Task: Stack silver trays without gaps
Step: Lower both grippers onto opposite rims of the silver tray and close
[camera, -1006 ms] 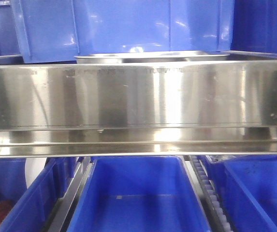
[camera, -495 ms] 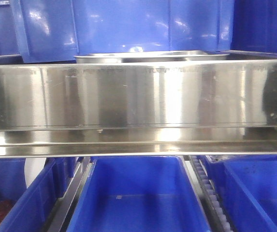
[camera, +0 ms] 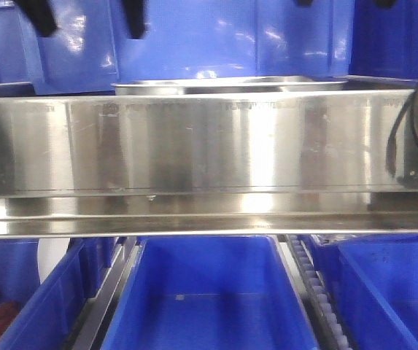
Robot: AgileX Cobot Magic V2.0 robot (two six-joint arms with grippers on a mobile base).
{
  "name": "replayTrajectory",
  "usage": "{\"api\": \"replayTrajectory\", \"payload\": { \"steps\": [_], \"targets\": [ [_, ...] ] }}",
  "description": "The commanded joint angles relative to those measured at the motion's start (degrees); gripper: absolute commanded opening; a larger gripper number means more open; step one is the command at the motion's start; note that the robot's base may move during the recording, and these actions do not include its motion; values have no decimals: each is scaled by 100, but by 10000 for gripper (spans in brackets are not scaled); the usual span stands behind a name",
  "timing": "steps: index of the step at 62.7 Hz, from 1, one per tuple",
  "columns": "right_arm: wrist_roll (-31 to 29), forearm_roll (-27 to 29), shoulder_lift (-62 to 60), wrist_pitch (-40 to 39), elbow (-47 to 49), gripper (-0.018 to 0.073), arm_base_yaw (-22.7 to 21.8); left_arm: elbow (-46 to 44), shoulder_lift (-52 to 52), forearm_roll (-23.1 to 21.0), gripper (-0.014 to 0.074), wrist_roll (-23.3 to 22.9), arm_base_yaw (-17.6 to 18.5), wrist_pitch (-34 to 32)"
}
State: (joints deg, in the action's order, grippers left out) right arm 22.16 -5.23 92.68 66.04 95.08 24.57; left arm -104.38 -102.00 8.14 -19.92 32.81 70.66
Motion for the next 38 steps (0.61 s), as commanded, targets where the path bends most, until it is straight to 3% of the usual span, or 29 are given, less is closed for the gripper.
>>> {"api": "replayTrajectory", "payload": {
  "steps": [1, 38],
  "targets": [
    [111, -115, -225, -246, 223, 600, -115, -395, 107, -23, 527, -212, 40, 5],
    [101, 129, 607, -672, 223, 600, -127, -453, -524, 63, 527, -258, 19, -118]
  ]
}}
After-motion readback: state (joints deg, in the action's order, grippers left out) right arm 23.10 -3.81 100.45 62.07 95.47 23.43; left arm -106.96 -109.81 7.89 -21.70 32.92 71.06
